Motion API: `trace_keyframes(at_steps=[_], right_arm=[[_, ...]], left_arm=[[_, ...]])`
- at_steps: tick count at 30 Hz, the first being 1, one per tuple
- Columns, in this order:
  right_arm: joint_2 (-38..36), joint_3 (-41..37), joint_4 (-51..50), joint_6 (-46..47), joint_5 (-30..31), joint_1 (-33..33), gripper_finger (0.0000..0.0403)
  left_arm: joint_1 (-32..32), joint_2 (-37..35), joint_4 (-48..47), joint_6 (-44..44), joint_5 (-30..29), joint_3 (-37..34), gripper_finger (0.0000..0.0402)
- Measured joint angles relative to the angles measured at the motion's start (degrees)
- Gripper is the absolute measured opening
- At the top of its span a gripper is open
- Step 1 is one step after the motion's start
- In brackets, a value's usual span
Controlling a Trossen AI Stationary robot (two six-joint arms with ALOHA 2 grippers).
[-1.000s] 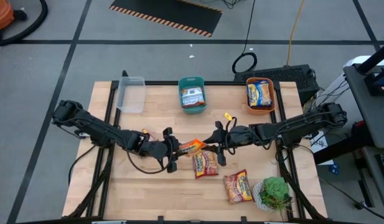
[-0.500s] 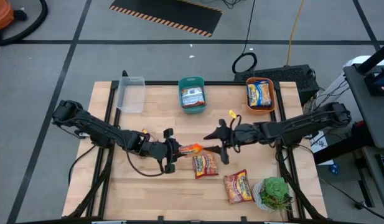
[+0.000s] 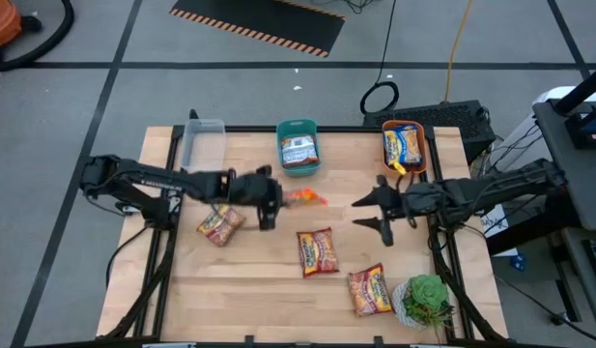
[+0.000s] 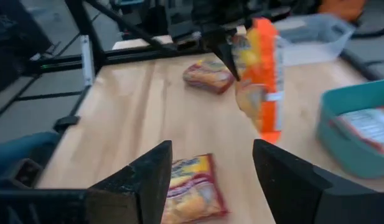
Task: Sort Maruchan noodles
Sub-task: Put the orange noodle pack into the blue bin
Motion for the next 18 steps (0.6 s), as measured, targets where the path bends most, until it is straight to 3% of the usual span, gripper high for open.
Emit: trace_keyframes(at_steps=[6,18], right_arm=[[-6.2,-1.8,0.8,-6.8,8.1,-0.3,0.0215],[-10.8,-1.8,10.3,-21.3,8.3,-0.3,0.0215]], left_arm=[[10.1,0.0,7.0,-1.8,1.5,0.0,0.0122],[18.9,0.0,20.0,-2.6,4.8,0.0,0.0122]])
